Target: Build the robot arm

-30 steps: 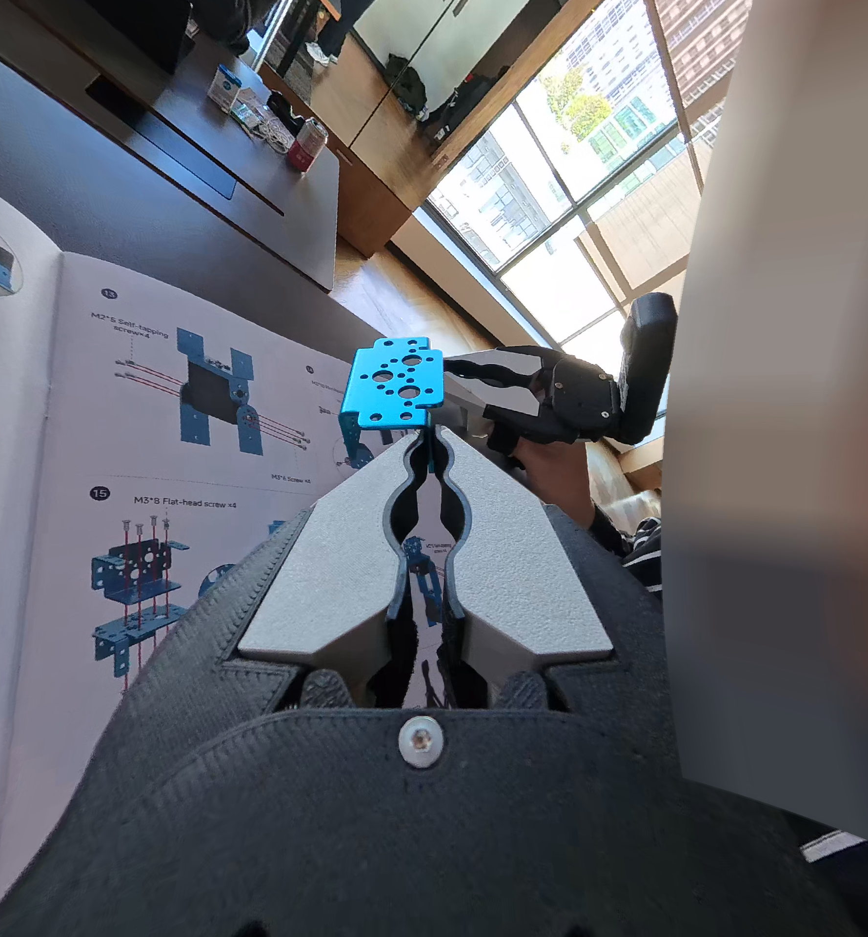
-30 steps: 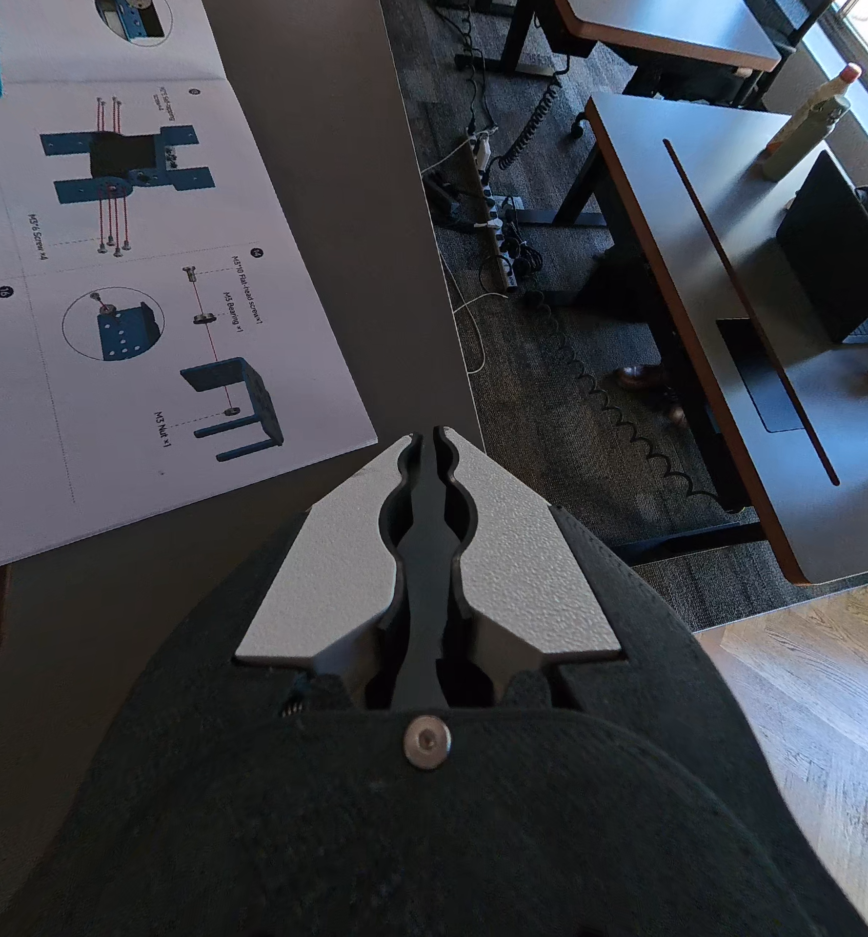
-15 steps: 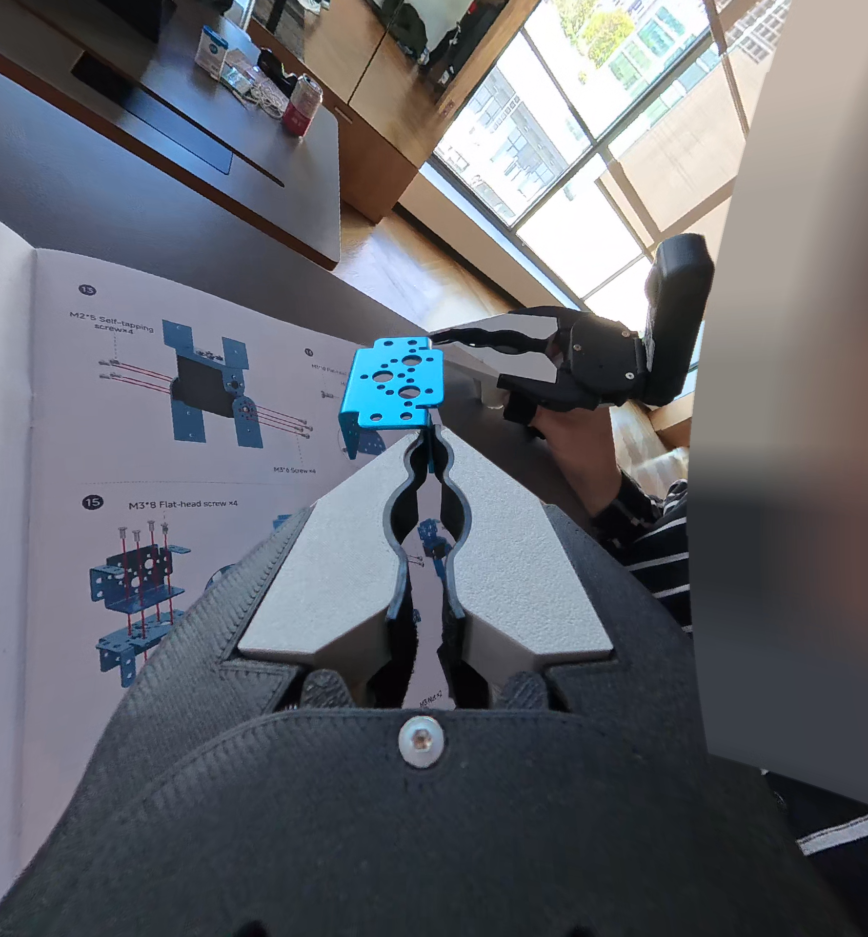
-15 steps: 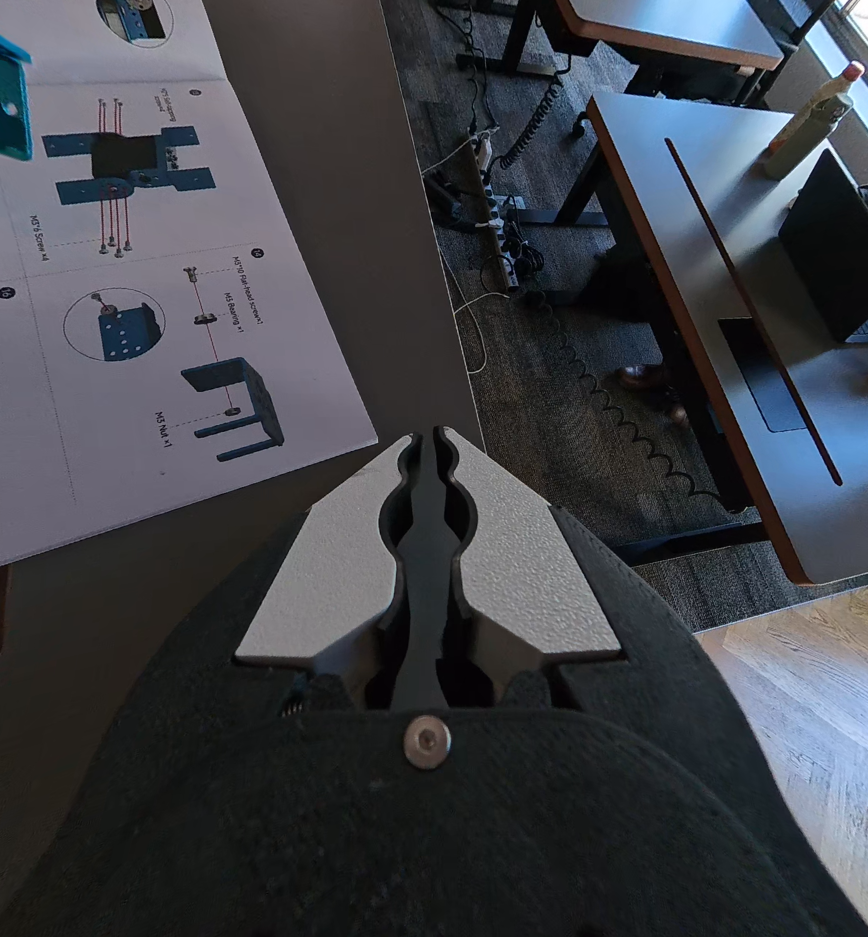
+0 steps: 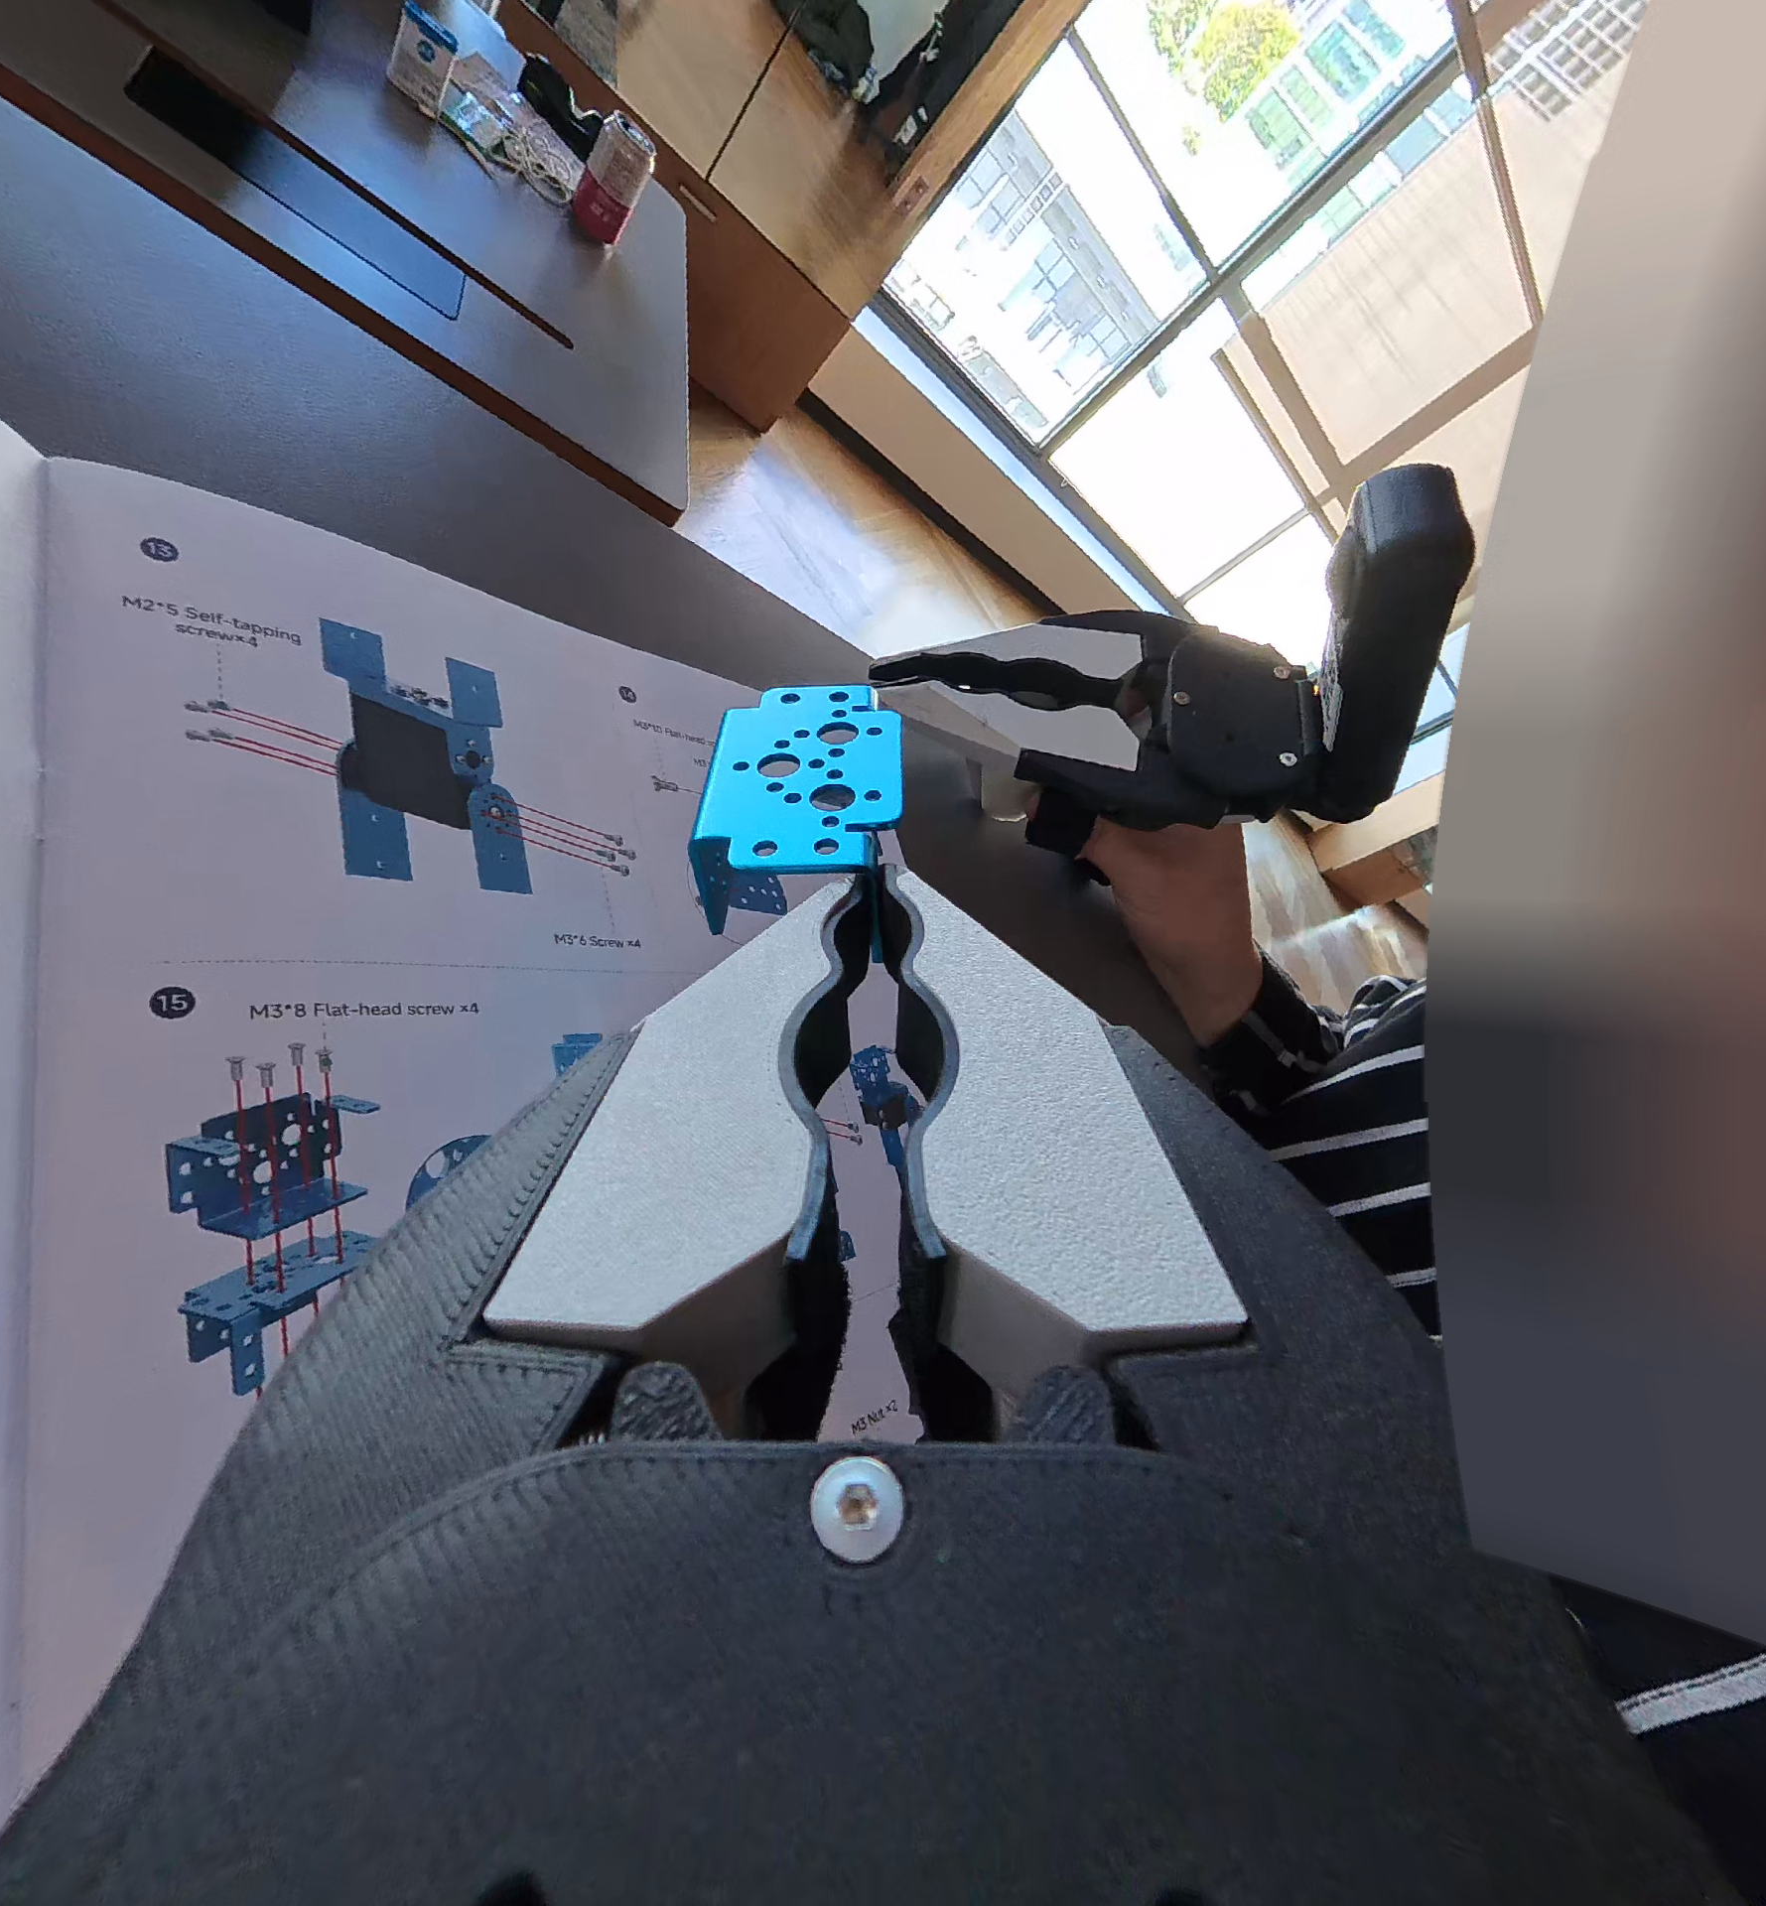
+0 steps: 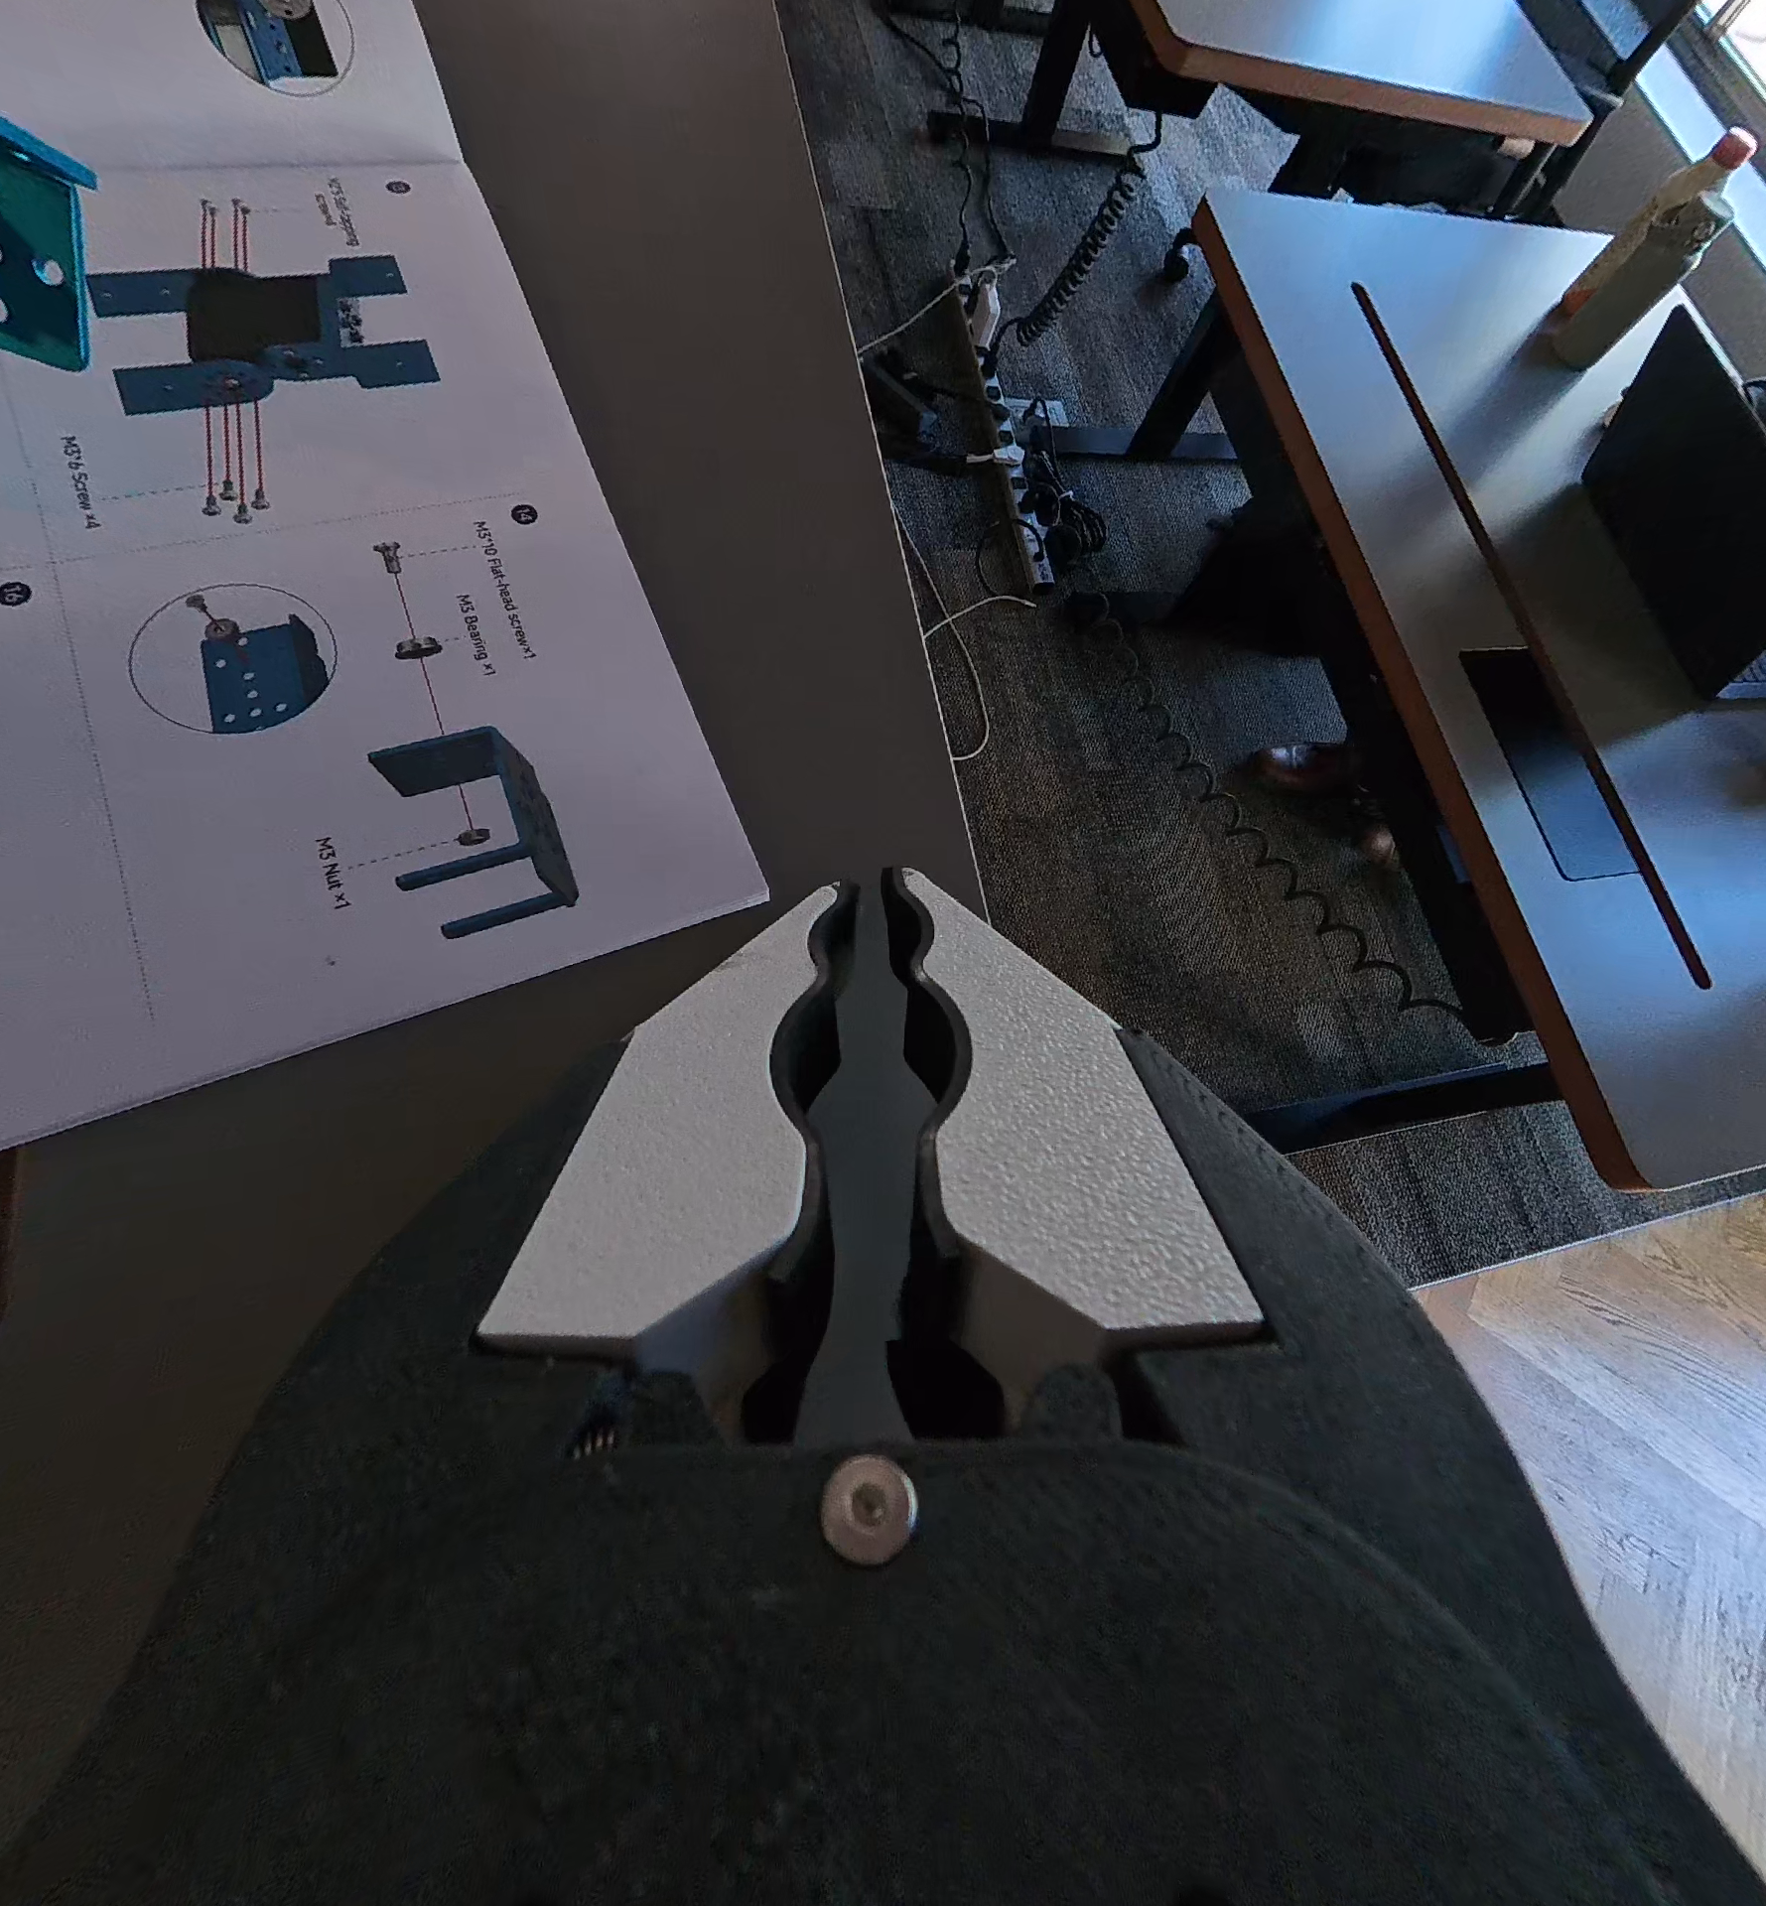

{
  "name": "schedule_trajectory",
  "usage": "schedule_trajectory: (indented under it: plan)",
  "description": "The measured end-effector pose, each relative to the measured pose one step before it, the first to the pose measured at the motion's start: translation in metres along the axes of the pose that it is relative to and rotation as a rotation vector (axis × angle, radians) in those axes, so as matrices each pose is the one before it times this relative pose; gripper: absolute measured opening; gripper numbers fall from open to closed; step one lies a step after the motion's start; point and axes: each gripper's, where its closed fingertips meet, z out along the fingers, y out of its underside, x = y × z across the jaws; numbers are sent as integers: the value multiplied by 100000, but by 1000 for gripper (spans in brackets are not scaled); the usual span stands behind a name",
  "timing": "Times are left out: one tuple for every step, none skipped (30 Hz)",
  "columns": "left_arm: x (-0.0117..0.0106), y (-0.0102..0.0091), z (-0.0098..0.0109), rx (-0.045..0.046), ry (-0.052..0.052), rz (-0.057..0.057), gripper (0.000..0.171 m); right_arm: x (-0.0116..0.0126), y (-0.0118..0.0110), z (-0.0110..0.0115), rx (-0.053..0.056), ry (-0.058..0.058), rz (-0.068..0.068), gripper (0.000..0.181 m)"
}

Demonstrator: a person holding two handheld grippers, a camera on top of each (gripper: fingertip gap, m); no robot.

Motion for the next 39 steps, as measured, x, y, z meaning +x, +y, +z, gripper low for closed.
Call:
schedule_trajectory:
  plan:
    - [-34, -1, -15, 156, 128, -805, 0, -3, 8, 6, -5, -2, 10, 5]
    - [-52, -17, -20, 308, 195, -1048, 0, -3, -5, 7, -9, -11, 24, 5]
    - [-48, -30, -42, 409, 338, -1154, 0, 4, 3, 0, -5, -22, 39, 5]
    - [-11, -52, -34, 558, 637, -886, 0, 0, -8, -6, 0, -10, 6, 5]
    - [14, -26, -10, 437, 779, -627, 0, -6, 3, -8, 10, 14, -30, 5]
    - [-75, 29, 9, 147, 284, -722, 0, -7, -3, 0, 10, 0, -33, 5]
    - [-135, 69, 22, -116, -234, -676, 0, 4, 1, 1, 6, -42, 6, 5]
    - [-88, 70, 31, -271, -153, -342, 0, -5, 3, 0, -6, -72, 66, 5]
    - [-17, 31, 25, -160, -35, -105, 0, -1, 1, 1, 4, -47, 55, 5]
    - [24, -11, 6, 19, 7, 182, 0, -1, 0, 0, 0, -23, -25, 5]
    - [46, -1, 2, -104, -38, 303, 0, -3, -2, -1, 0, 16, -60, 5]
    - [10, 6, -9, -143, -156, 363, 0, 3, 3, 13, -12, 22, -17, 5]
    - [-26, 3, -9, -56, -299, 285, 0, 4, 5, -1, -23, -4, 78, 5]
    - [-80, 8, -18, -25, -272, -32, 0, 1, -1, 7, -19, -27, 84, 5]
    - [-65, -8, -31, 145, 2, -340, 0, 6, 2, 0, -4, -13, 35, 5]
    - [-33, -16, -29, 267, 249, -411, 0, 0, -6, 8, -2, -5, -7, 5]
    - [-13, -21, -17, 150, 166, -223, 0, -2, 0, 0, -2, -11, 5, 5]
    - [-40, -4, -27, 47, -192, 56, 0, 8, 3, 0, -9, -9, 12, 5]
    - [-9, -8, -17, 2, -220, 284, 0, -4, 2, -1, -11, -10, 32, 5]
    - [0, 8, -4, -116, -133, 251, 0, 3, -2, 8, -11, -30, 41, 5]
    - [-17, -2, -5, -29, -116, 108, 0, -6, 1, -1, -7, -30, 23, 5]
    - [-23, -4, 1, 95, -26, -35, 0, 8, 2, 1, -1, -9, 9, 5]
    - [-20, 5, 3, 65, 90, -150, 0, -4, 8, 6, 0, -12, 13, 5]
    - [-11, 17, 18, -16, 106, -132, 0, -3, 0, 0, 1, -15, 17, 5]
    - [-12, 35, 21, -113, 1, -12, 0, -3, 0, 0, -2, -13, 11, 5]
    - [1, 24, 22, -142, -62, 97, 0, 0, 0, 0, 0, -3, 1, 5]
    - [6, 2, 14, -55, 1, 144, 0, 8, -3, 8, -6, -10, 11, 5]
    - [36, -7, 4, -6, 88, 178, 0, -6, 1, 0, -7, -28, 36, 5]
    - [7, -2, 8, -2, 22, 157, 0, 6, 2, 1, 1, -19, 17, 5]
    - [-14, 5, -10, -15, -69, 44, 0, -6, -3, 0, 7, 14, -26, 5]
    - [-5, 4, 4, 13, 7, -15, 0, -4, 10, -2, 12, 38, -43, 5]
    - [-6, -14, -13, 90, 83, -76, 0, 4, -1, 0, 6, 26, -11, 5]
    - [25, -21, -3, 131, 110, -43, 0, 7, -4, 8, -2, -16, 12, 5]
    - [3, 5, -3, -36, 42, 41, 0, -9, 3, -8, 5, 9, -8, 5]
    - [7, 15, 13, -102, -54, 114, 0, -1, -3, 0, 9, 31, -58, 5]
    - [7, -11, 7, 14, -40, 134, 0, 1, -5, 1, 19, 46, -66, 5]
    - [28, -4, 1, 41, 35, 70, 0, 6, -1, 0, 6, 23, -36, 5]
    - [33, -4, 11, -57, 120, 96, 0, 0, 1, 0, -5, -2, 1, 5]
    - [19, 13, 13, -79, -37, 178, 0, -4, 14, -2, 0, -1, 12, 5]
